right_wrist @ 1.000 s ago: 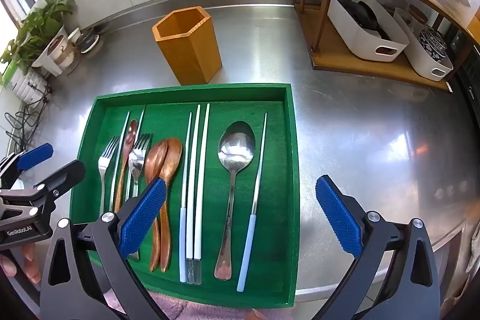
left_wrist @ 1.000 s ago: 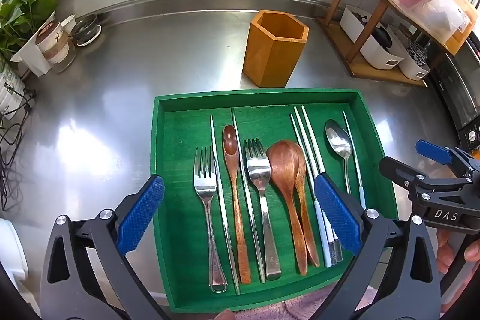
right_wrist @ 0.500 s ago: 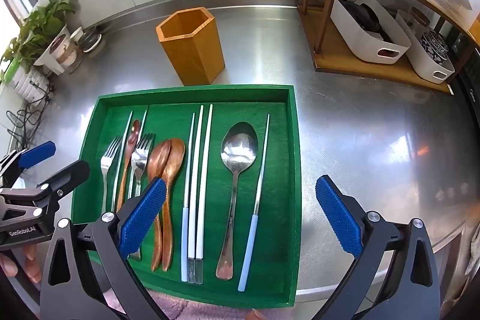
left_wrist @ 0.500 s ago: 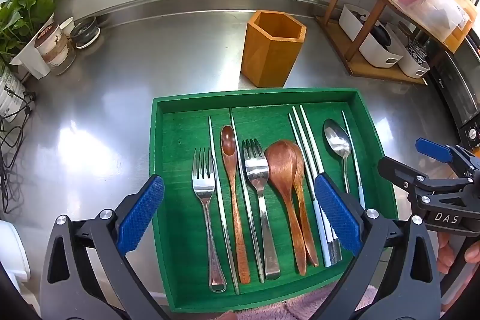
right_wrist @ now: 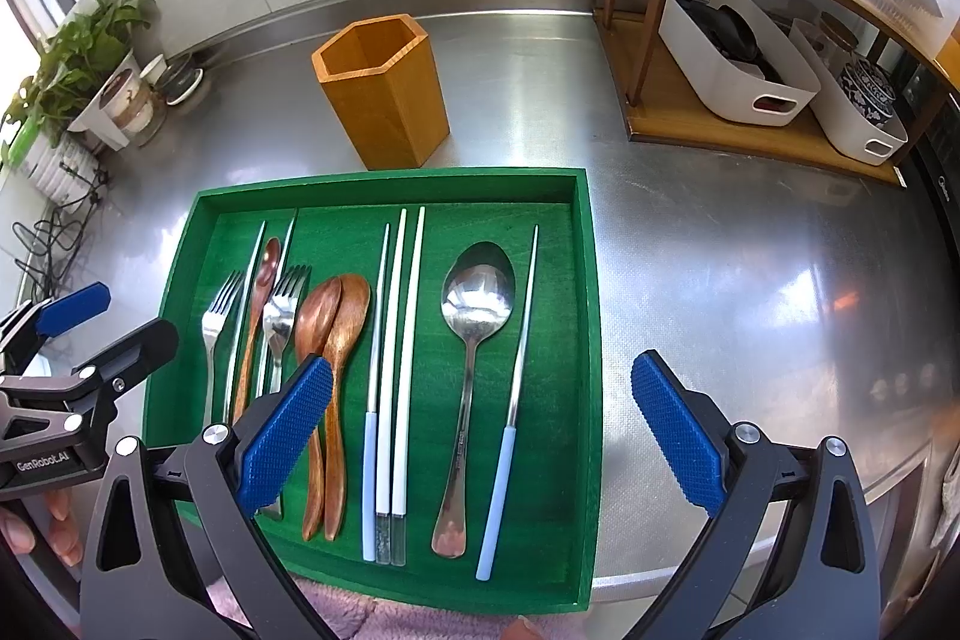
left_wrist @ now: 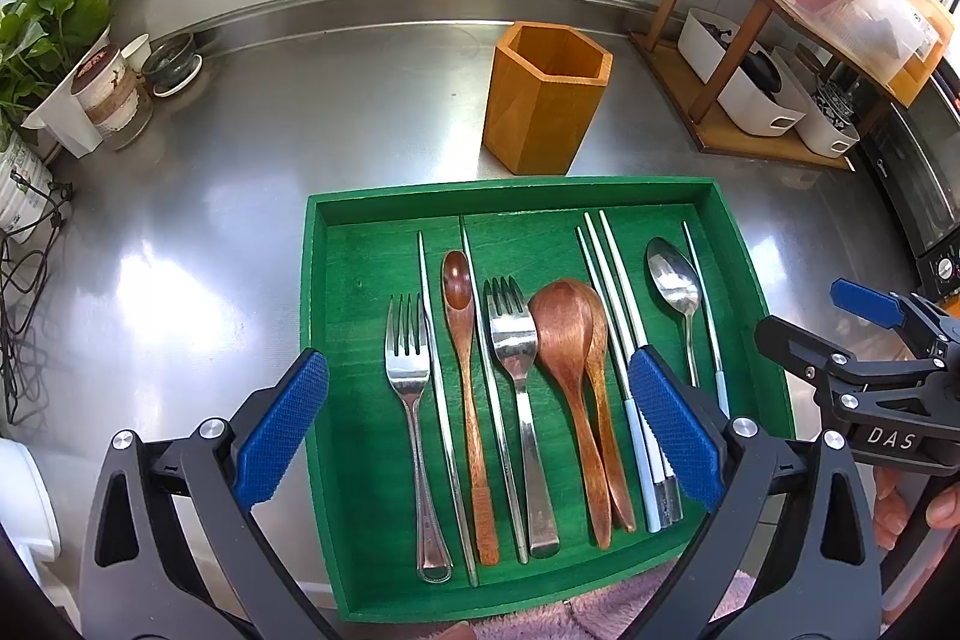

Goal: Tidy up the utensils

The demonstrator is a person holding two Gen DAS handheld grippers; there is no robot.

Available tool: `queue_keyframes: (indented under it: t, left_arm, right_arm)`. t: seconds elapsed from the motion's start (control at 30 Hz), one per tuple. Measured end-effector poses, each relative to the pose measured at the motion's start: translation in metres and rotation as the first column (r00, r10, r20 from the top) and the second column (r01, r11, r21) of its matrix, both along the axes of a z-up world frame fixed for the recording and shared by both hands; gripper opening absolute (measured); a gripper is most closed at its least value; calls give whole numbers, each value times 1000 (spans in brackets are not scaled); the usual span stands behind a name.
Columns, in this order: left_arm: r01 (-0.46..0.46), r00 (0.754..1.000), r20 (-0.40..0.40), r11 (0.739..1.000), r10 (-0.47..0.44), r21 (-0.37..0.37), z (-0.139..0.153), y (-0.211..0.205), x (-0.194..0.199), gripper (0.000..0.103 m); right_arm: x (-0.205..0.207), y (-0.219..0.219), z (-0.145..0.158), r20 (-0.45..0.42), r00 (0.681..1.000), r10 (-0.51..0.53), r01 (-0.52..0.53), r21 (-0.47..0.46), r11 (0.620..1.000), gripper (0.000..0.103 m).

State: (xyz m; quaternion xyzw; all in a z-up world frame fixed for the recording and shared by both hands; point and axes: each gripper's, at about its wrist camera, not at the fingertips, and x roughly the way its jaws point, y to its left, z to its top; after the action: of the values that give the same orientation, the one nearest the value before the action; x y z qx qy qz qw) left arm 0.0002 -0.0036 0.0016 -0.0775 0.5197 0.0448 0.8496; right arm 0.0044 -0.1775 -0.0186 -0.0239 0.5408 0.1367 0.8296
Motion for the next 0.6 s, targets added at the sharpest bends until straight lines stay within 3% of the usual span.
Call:
queue_keyframes:
  t: [0.6]
  left_arm:
    - [-1, 1000, 2, 1000, 1, 4, 4, 1, -3, 95]
  right_arm:
    - [-5, 0, 2, 7, 1000, 0, 0, -2, 1000, 100]
